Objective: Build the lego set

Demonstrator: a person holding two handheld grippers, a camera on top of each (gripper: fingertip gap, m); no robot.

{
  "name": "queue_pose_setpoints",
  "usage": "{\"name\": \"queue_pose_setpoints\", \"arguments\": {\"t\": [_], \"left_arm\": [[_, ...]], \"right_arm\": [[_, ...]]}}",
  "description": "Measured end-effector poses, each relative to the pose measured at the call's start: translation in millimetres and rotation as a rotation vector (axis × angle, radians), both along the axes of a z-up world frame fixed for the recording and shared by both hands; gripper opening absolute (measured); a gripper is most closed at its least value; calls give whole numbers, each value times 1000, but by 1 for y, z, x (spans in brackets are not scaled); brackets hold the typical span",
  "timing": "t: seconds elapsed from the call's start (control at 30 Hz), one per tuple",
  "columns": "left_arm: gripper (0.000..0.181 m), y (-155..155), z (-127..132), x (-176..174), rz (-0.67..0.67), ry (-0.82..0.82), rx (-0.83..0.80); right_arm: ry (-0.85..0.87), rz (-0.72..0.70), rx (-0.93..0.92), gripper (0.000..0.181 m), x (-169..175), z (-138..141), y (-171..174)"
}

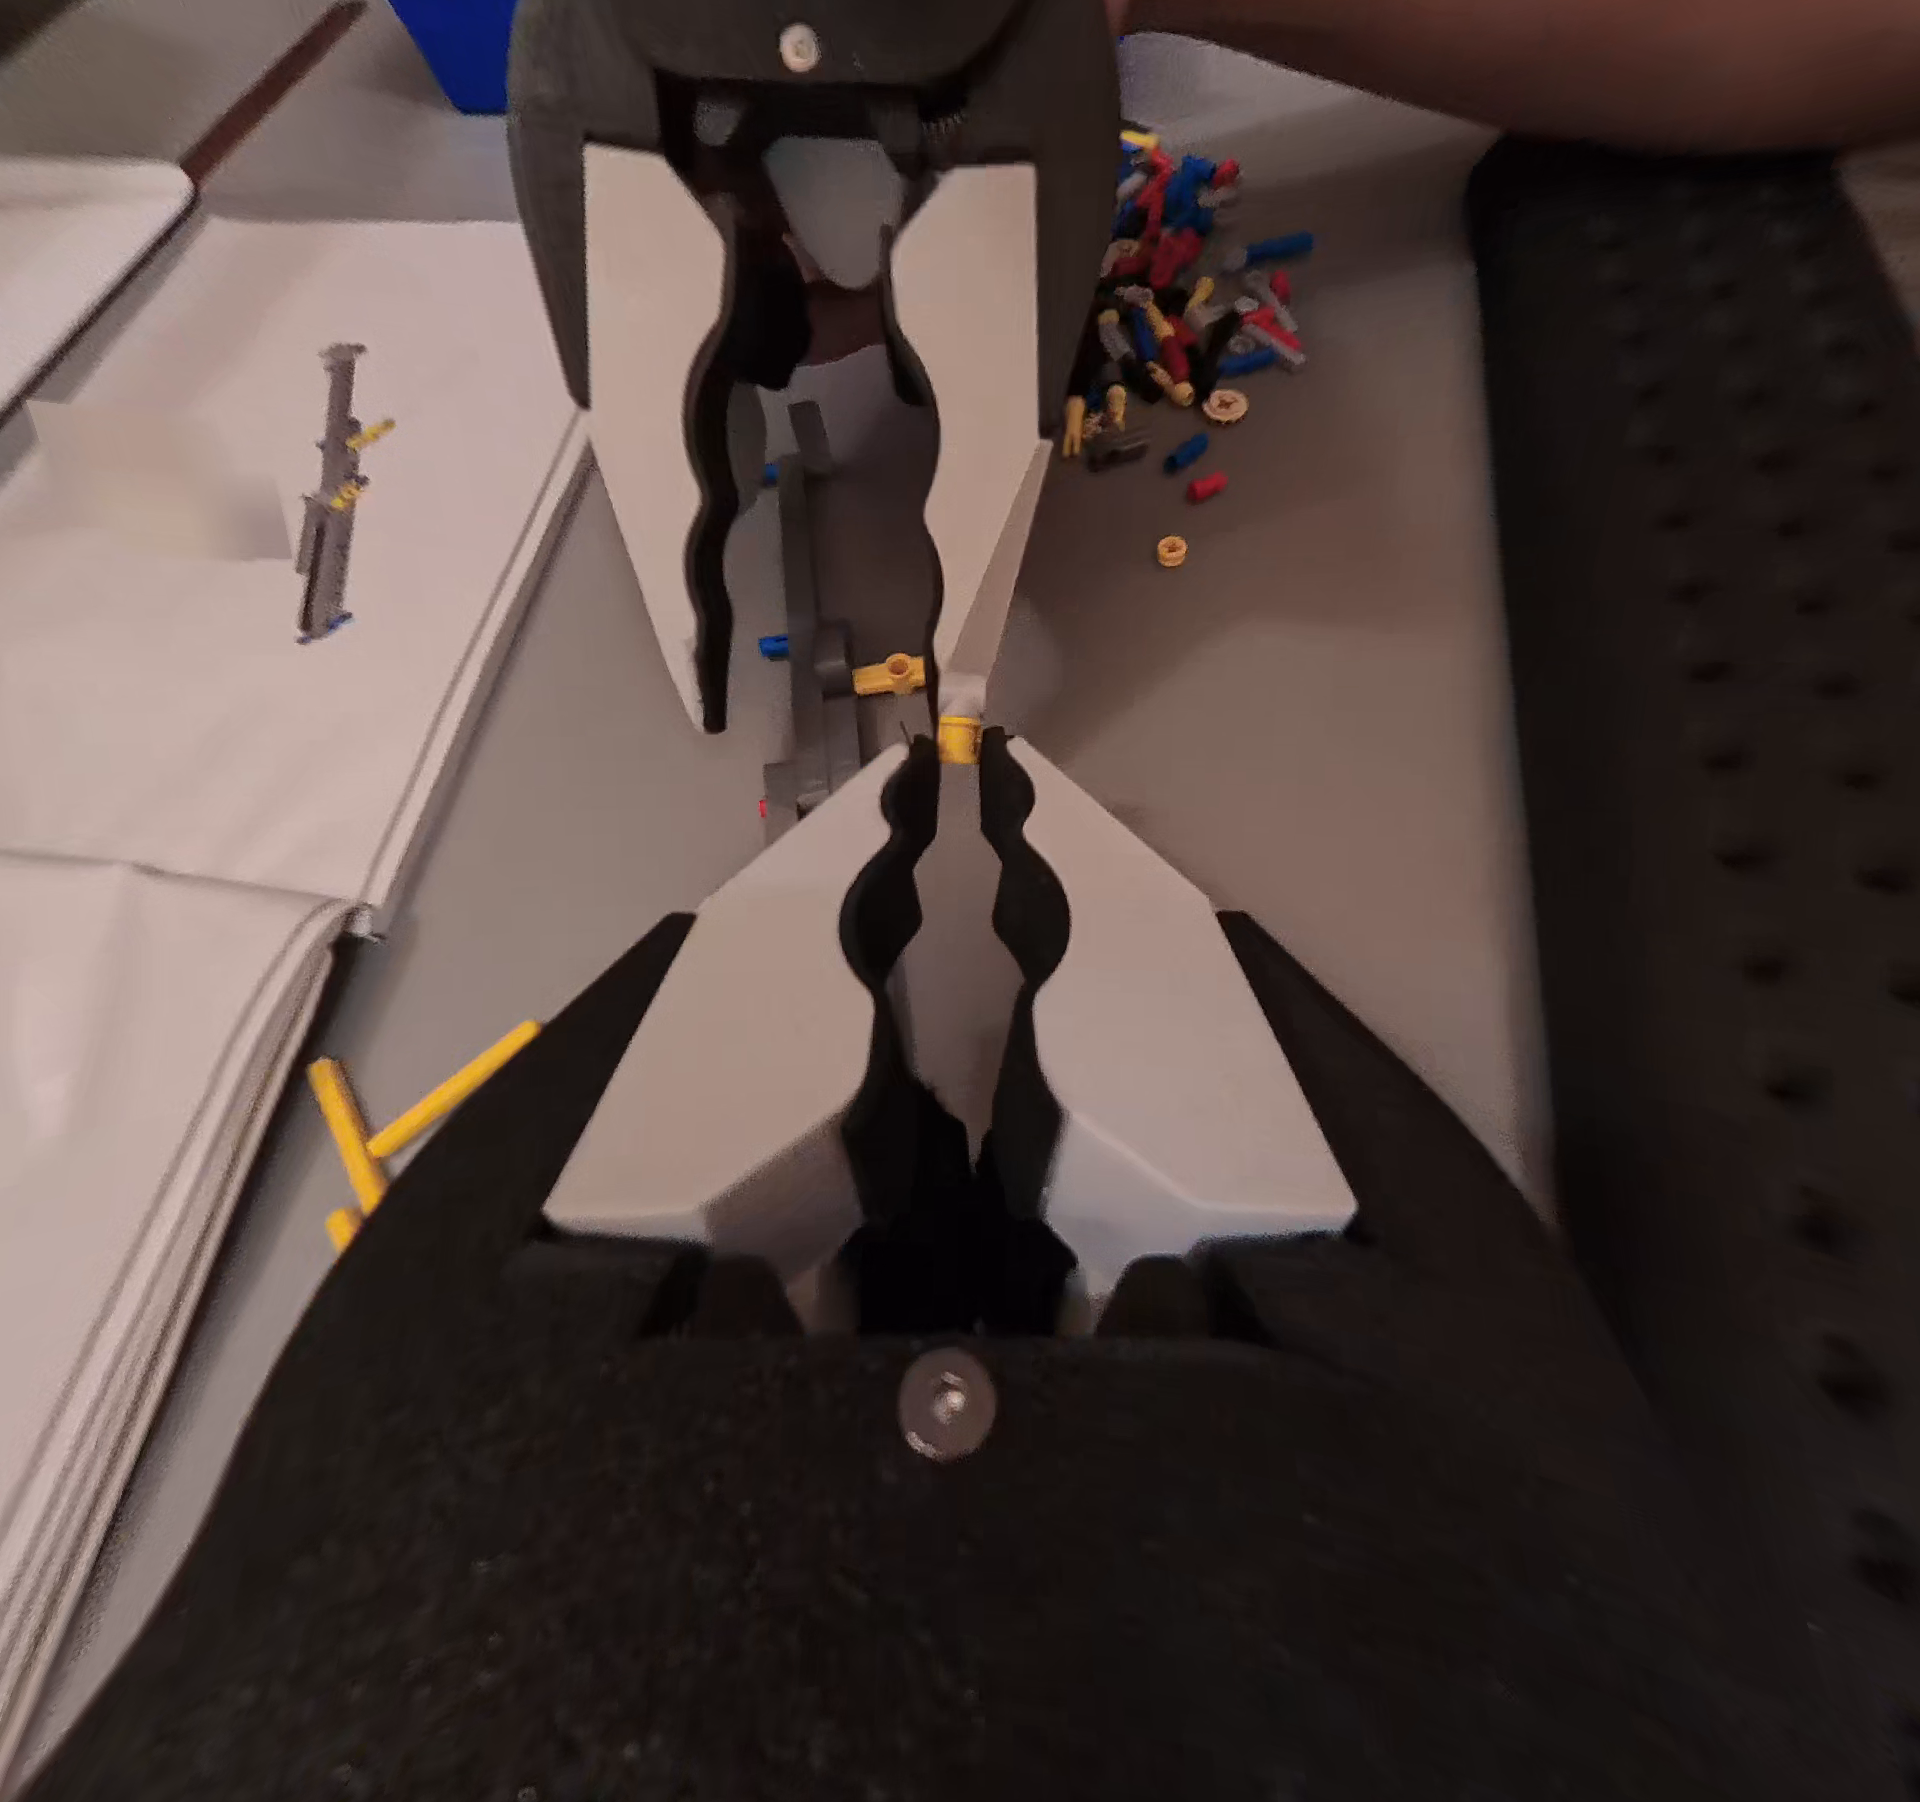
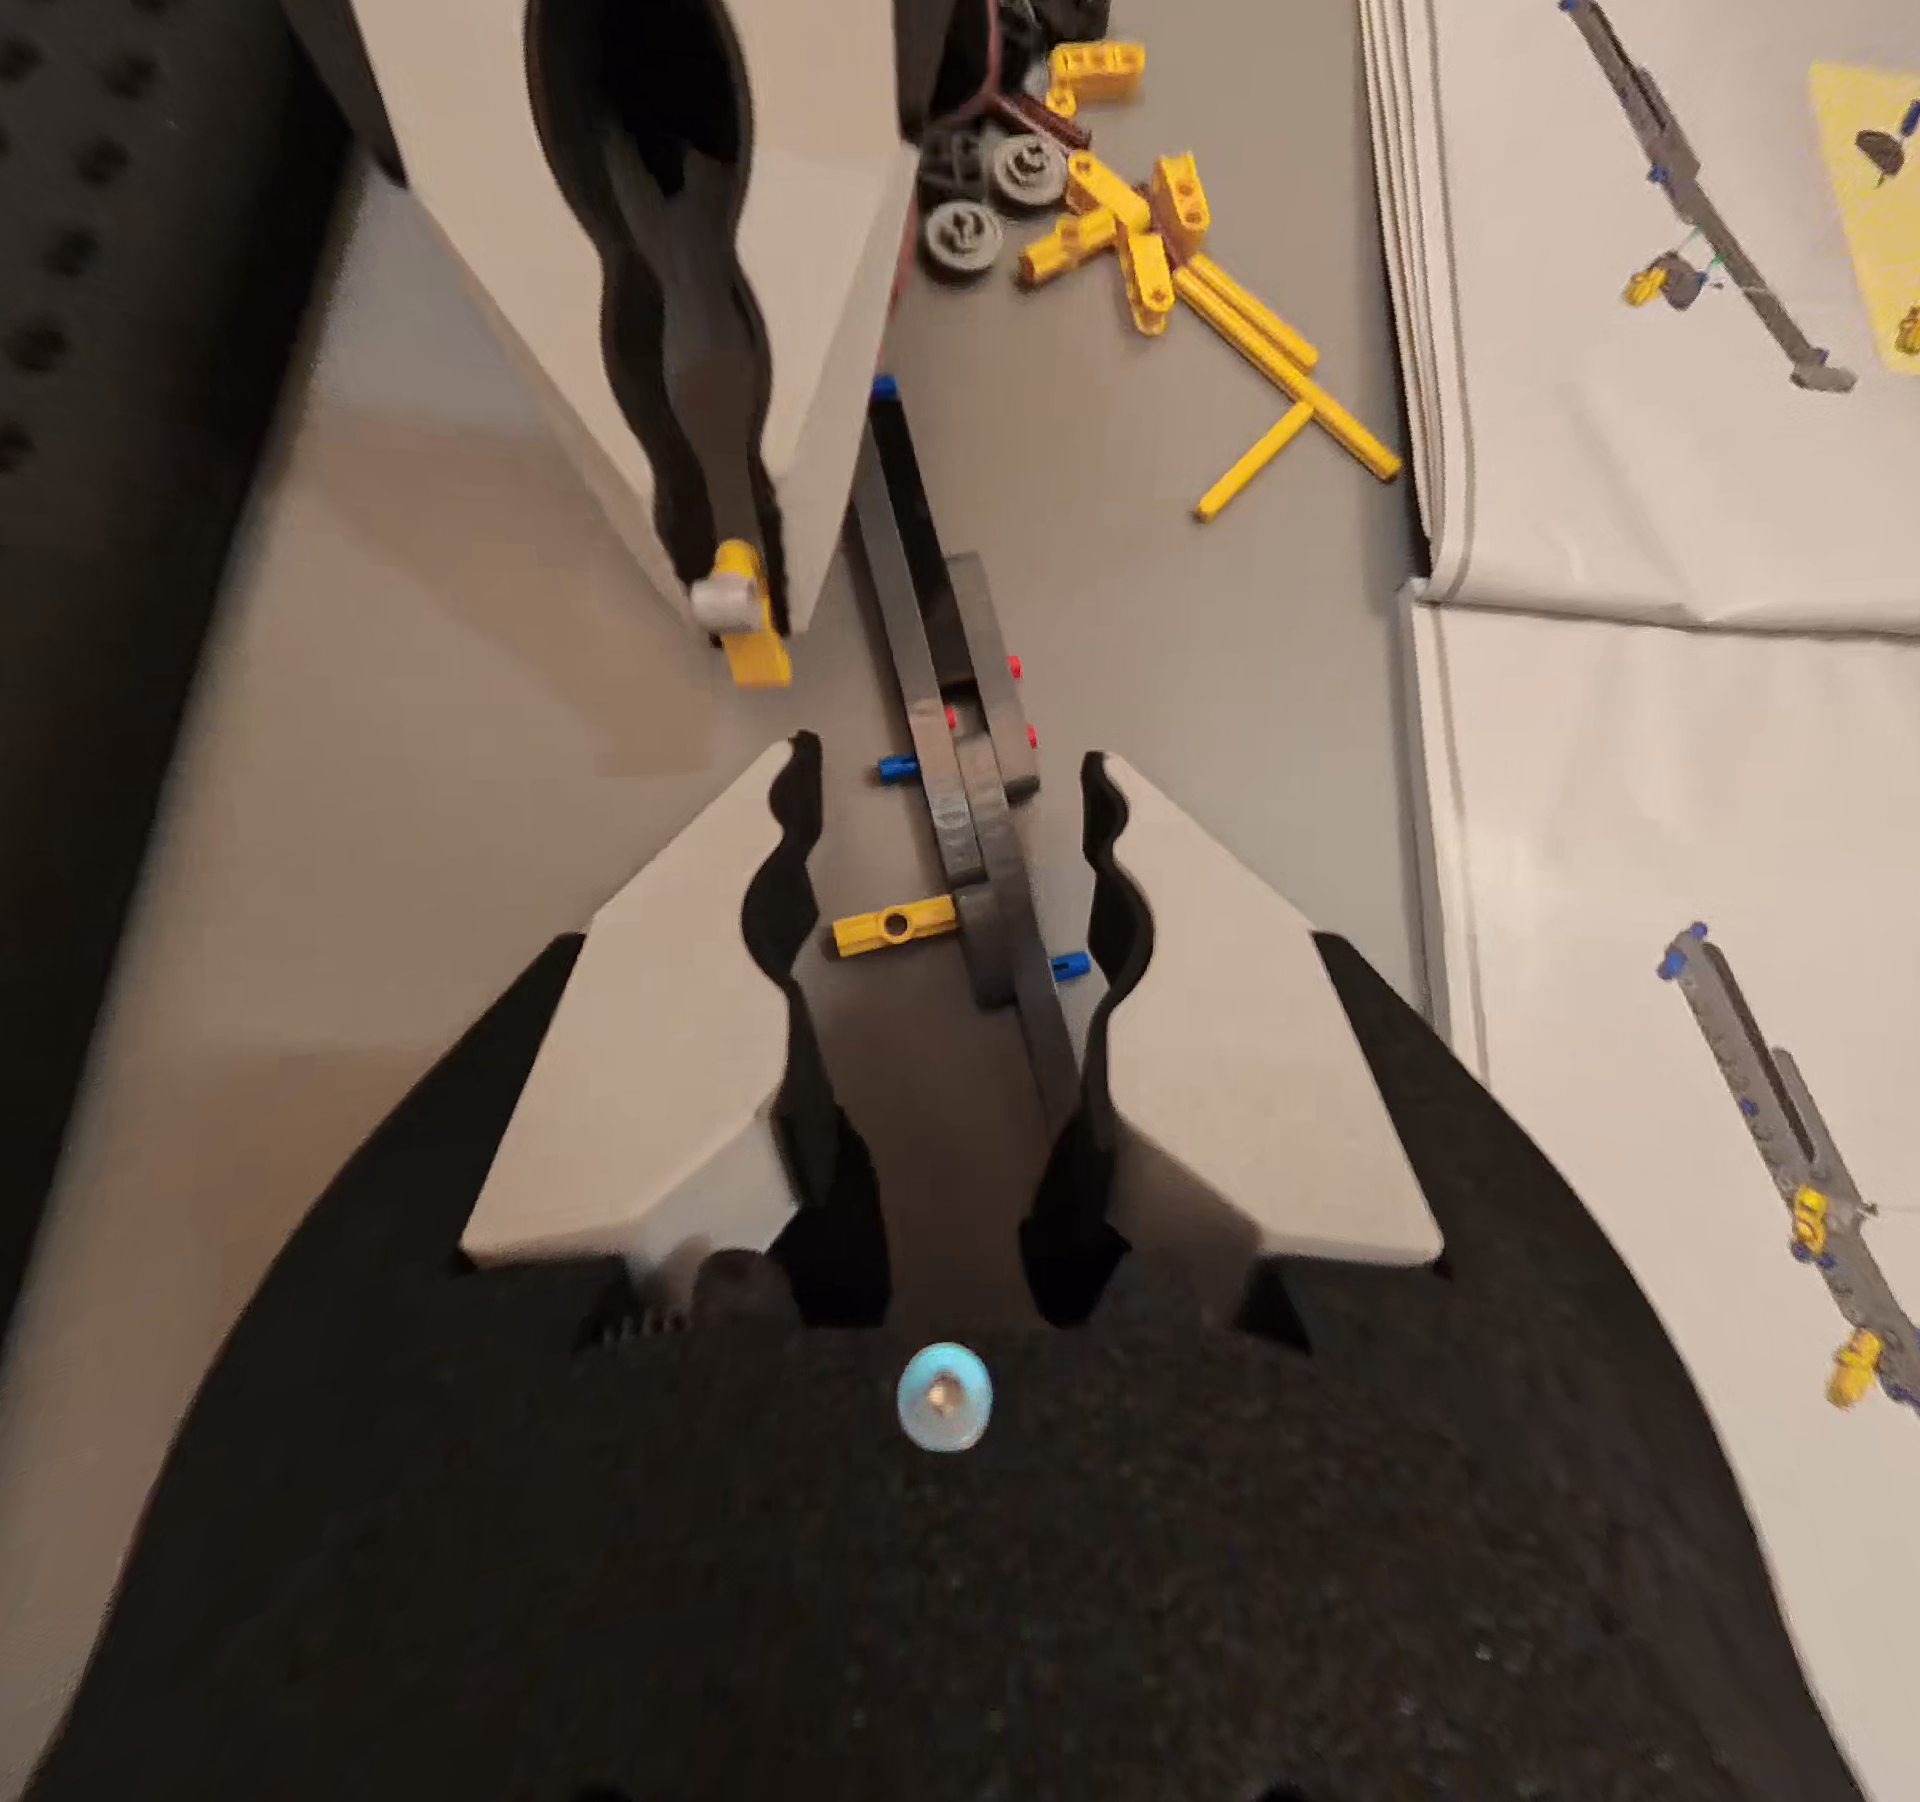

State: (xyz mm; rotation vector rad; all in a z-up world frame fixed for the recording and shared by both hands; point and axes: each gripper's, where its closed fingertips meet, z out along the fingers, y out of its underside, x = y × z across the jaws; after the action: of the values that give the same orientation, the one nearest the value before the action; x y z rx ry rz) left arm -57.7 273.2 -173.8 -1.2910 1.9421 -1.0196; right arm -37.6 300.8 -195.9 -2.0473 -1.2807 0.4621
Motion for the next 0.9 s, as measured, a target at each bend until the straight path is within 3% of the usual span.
{"name": "queue_pose_setpoints", "arguments": {"t": [0.13,0.27,0.4,0.47,0.53,0.67,0.9], "left_arm": [[6,4,2,7,54,-29,67],[6,5,21,10,92,-111,-81],[6,-1,36,9,50,-167,-210],[6,-1,40,9,46,-178,-240],[6,-3,36,6,19,-164,-192],[7,0,18,2,7,-133,82],[6,-4,11,-1,-8,-73,36]], "right_arm": [[86,41,0,48,-9,10,-8],[224,59,104,27,-19,38,-19],[204,74,193,8,-22,44,-19],[213,73,216,7,-22,48,-18],[217,91,154,7,-24,44,-22],[161,97,91,7,-22,26,-24],[153,115,39,7,-25,18,-29]]}}
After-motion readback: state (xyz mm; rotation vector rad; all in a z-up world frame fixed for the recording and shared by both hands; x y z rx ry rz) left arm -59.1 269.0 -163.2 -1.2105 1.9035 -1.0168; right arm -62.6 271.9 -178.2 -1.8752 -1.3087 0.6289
